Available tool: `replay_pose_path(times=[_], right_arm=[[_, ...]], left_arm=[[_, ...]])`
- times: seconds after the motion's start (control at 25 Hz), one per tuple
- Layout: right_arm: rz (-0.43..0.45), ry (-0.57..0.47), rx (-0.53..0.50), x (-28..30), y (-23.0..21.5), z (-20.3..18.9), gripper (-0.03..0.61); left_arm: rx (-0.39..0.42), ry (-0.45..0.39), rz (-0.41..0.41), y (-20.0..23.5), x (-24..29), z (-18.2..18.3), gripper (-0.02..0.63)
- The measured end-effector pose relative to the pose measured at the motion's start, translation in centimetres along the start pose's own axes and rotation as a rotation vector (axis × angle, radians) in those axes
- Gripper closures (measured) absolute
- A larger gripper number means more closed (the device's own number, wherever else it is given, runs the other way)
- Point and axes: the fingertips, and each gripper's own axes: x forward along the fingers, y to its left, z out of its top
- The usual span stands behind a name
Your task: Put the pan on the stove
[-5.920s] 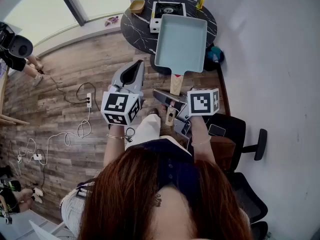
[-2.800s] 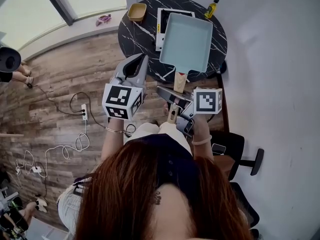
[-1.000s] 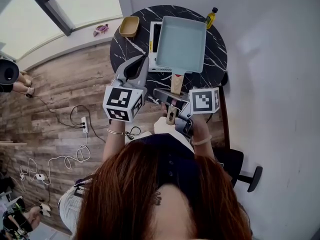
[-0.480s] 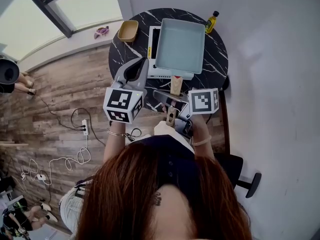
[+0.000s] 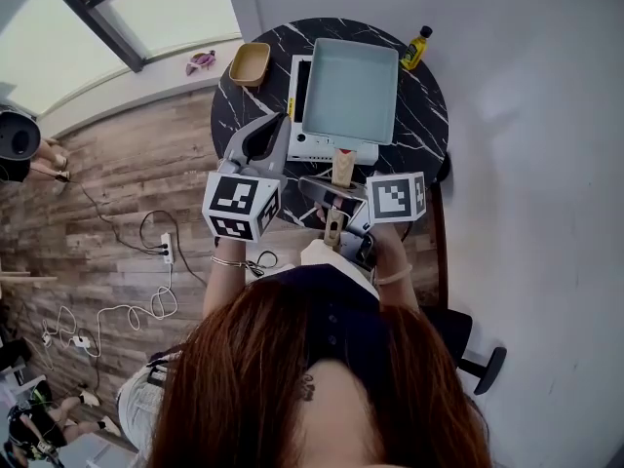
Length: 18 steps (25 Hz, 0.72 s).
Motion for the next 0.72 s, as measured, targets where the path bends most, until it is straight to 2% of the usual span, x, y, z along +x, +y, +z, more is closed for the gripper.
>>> replay_pose_path(times=[0.6, 0.72], right_arm=[[0.005, 0.04, 0.024, 0.7, -2.7, 2.2, 0.557], [0.004, 0.043, 0.021, 0.6, -2.4, 1.5, 0.557]], left_arm=[[-0.011, 0.017, 0.02, 1.1, 2.7, -0.4, 0.603], [-0.013, 0.015, 0.025, 0.9, 1.9, -0.4, 0.603]])
